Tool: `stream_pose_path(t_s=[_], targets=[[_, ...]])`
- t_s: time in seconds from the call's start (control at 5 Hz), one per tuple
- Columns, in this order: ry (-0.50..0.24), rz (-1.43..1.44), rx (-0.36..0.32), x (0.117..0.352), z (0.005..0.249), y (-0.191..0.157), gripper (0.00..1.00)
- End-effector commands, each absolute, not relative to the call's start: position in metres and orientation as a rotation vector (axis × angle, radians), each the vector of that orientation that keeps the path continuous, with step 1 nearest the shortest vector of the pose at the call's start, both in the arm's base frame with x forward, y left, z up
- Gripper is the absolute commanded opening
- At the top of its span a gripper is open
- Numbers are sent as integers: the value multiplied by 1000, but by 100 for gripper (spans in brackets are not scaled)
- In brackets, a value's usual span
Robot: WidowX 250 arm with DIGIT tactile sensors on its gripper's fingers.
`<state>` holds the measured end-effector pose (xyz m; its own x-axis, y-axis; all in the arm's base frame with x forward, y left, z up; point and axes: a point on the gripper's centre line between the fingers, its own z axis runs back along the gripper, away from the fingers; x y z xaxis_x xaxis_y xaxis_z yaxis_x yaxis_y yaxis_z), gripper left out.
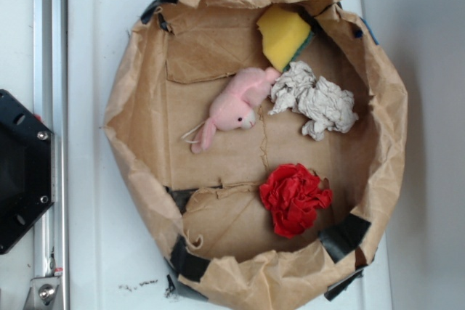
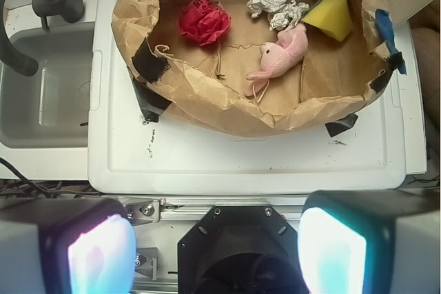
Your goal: Grab the green sponge.
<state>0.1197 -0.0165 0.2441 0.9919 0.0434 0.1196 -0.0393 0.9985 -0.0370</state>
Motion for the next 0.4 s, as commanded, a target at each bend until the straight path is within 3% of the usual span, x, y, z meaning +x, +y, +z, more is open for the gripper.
stream_pose_path(t_s=[0.0, 0.2], targets=[[-121, 41, -35, 120, 244, -17, 100], [-182, 142, -65, 157, 223, -11, 100]])
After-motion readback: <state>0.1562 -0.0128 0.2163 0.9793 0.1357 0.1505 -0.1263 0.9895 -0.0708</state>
